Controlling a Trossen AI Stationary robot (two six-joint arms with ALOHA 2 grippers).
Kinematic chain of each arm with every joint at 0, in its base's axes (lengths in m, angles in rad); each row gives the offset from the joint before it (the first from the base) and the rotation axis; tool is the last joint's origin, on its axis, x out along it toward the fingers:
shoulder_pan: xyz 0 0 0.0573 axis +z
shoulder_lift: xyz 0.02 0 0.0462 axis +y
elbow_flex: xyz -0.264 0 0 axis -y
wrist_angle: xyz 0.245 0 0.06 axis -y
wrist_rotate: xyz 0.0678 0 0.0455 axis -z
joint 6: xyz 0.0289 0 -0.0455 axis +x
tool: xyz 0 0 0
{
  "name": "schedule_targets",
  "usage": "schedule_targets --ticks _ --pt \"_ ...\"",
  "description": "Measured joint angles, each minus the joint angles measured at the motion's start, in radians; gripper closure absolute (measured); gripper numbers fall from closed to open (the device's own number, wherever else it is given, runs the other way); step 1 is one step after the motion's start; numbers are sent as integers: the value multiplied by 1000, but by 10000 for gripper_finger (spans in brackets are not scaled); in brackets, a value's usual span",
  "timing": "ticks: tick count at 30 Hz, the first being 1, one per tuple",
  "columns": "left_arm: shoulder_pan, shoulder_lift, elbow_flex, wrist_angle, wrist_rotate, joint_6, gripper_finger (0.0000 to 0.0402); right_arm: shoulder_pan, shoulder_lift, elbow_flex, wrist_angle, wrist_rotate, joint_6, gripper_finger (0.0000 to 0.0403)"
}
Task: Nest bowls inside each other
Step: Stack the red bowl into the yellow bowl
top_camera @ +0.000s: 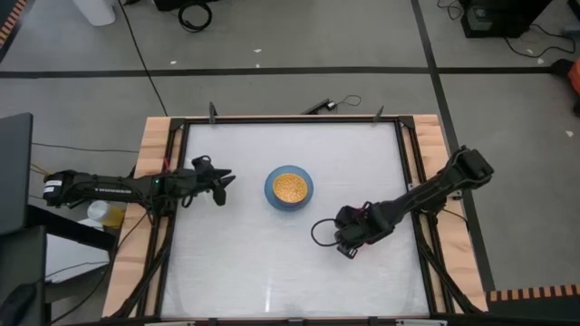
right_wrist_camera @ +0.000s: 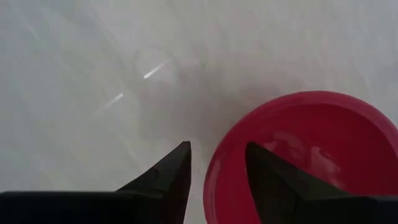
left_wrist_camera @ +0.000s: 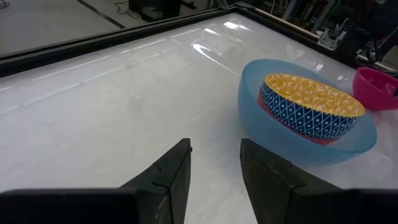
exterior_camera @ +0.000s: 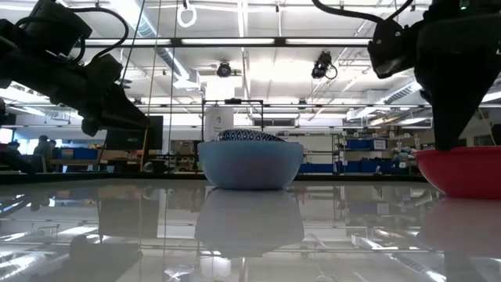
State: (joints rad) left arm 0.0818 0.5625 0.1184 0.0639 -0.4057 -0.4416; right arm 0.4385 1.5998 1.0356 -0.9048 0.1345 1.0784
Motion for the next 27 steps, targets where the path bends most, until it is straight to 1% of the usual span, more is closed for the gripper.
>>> schedule_targets --ticks 4,6,9,12,14,16,18,20,22,25,27 --pt "-1 0 0 0 0 -1 260 0 28 0 -4 -1 1 249" --pt "-1 0 0 0 0 0 260 -2 38 0 -8 -5 3 262" --pt "-1 0 0 0 0 5 260 -12 43 0 -11 -13 1 306" --pt "-1 0 0 0 0 5 260 -28 43 8 -25 -22 -24 372" --pt "-1 0 0 1 1 5 260 -45 43 37 -45 -8 -65 384" --pt "-1 0 0 3 1 7 260 -74 43 85 -58 37 -119 376" --pt "-1 0 0 4 0 10 260 -115 43 143 -57 106 -197 372" --pt "-1 0 0 5 1 11 260 -155 43 206 -42 194 -291 379" --pt "-1 0 0 4 0 11 260 -201 47 261 8 258 -400 389" --pt "-1 0 0 4 1 10 260 -269 50 294 150 275 -575 390" --pt "-1 0 0 4 1 6 260 -314 51 295 267 225 -656 390"
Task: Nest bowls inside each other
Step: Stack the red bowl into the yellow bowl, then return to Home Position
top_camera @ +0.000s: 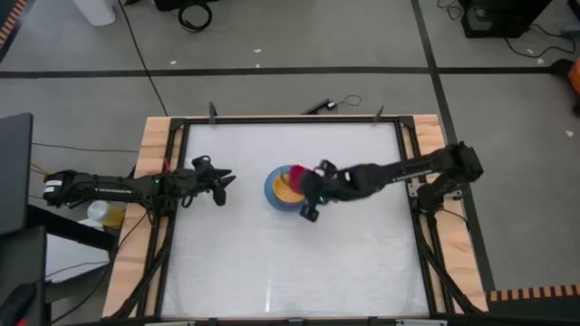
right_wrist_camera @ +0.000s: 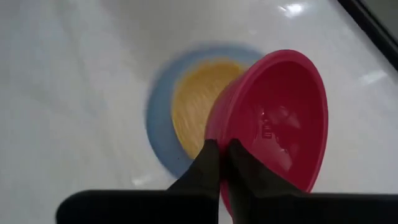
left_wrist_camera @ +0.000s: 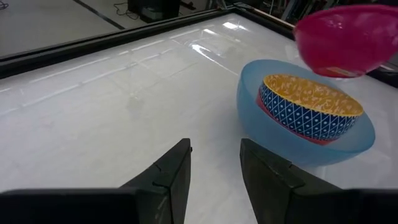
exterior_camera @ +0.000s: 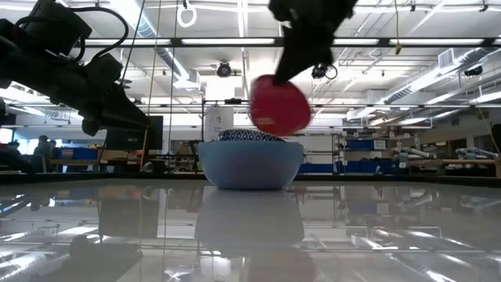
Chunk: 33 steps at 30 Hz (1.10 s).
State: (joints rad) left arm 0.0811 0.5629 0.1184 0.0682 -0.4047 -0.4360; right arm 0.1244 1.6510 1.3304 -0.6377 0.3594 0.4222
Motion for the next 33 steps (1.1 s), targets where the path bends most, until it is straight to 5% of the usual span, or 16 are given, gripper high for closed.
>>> schedule_targets --ticks 10,21,29,33 --pt "0 0 0 -6 2 -7 260 -56 146 0 118 -151 -171 386" --pt "0 0 0 -8 1 -3 260 -15 133 -1 141 -132 -218 238" --pt "0 0 0 -34 26 -11 260 18 -24 -8 -18 103 -95 214" --pt "0 -4 0 -23 53 19 260 66 -152 -130 -43 219 7 216"
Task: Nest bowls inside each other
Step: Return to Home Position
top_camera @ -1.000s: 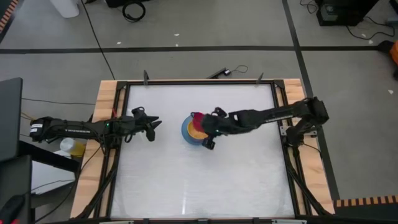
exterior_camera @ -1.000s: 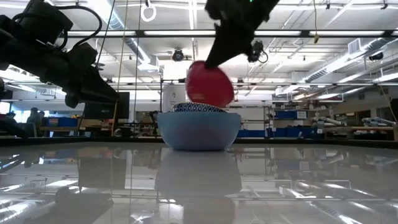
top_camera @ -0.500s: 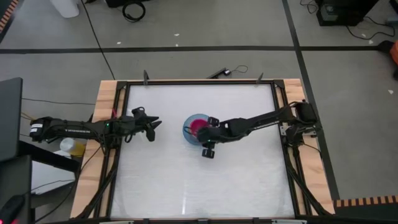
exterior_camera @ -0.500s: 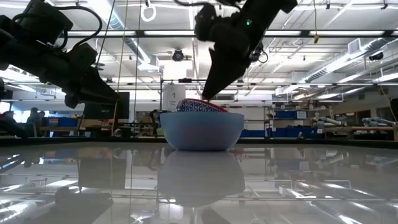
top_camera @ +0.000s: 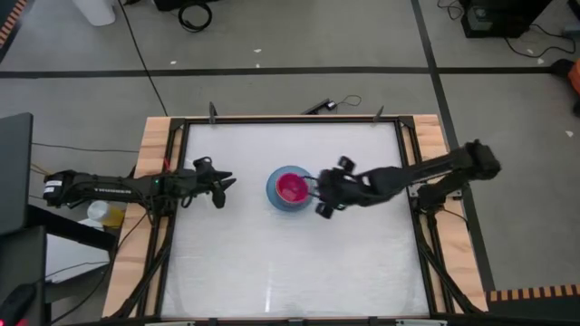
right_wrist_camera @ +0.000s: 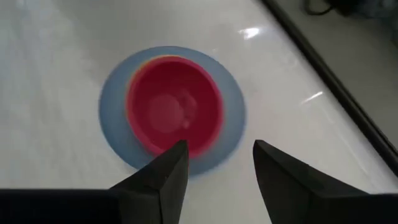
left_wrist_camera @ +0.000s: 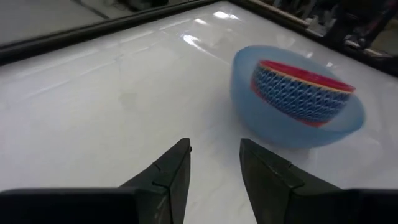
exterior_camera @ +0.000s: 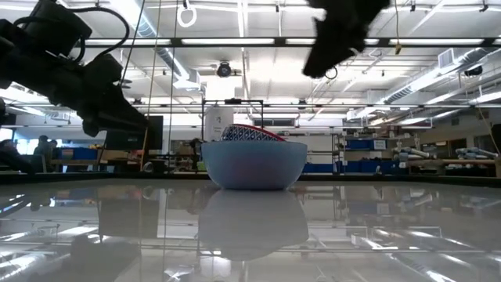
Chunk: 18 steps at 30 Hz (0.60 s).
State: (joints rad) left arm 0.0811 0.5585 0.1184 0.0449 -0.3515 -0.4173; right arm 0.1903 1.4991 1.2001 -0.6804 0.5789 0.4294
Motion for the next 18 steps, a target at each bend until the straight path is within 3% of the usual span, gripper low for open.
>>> schedule_targets --ticks 3,7,13,18 --pt "0 -27 0 38 7 55 260 36 -124 -160 72 74 67 215" --pt "0 -64 0 71 8 159 260 53 -285 -388 293 82 60 217" --pt "-1 -69 0 134 8 221 260 54 -449 -653 734 14 -115 230" --pt "-14 -89 0 253 9 295 260 24 -556 -789 1009 -70 -236 241"
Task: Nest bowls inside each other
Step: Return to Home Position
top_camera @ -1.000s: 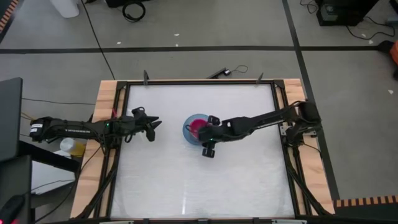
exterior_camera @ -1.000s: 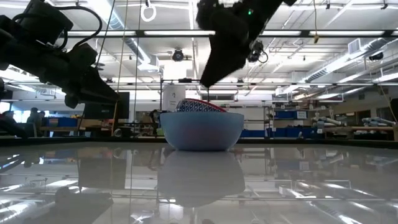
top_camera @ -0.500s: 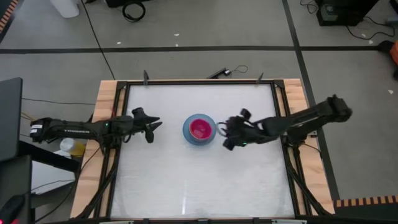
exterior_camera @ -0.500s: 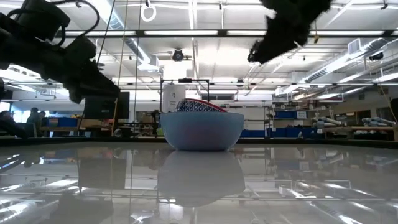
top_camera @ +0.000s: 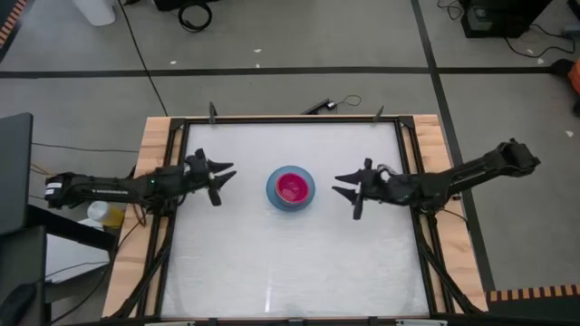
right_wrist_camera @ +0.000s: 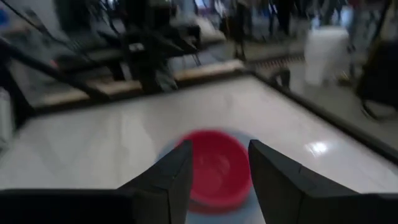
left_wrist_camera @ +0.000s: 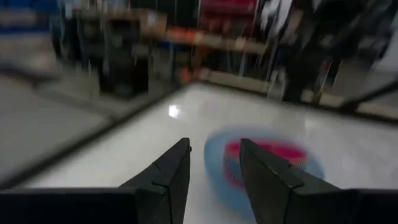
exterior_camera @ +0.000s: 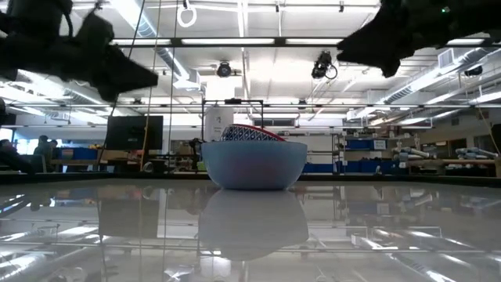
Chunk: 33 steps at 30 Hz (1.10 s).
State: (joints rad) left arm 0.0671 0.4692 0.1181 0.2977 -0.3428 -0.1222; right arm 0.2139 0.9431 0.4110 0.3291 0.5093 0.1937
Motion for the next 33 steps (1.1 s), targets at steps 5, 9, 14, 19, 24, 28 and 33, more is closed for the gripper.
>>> schedule_targets --ticks 5,9,14,19,24,28,33 --pt "-1 -67 0 111 22 114 260 -50 -140 -53 20 -59 -60 243" --pt "15 -120 0 75 26 139 260 -83 -259 -70 -44 -60 -92 243" --pt "19 -171 -22 30 53 108 260 -111 -393 -171 -51 -69 -81 243" --pt "19 -220 -65 26 64 93 260 -130 -490 -318 110 -179 -55 243" --pt "19 -281 -66 -16 64 97 260 -140 -578 -369 68 -174 -39 243" --pt "18 -352 -66 -96 66 78 260 -143 -647 -375 -32 -174 -16 243" --pt "18 -465 -66 -174 87 74 260 -143 -739 -375 -104 -161 -28 243"
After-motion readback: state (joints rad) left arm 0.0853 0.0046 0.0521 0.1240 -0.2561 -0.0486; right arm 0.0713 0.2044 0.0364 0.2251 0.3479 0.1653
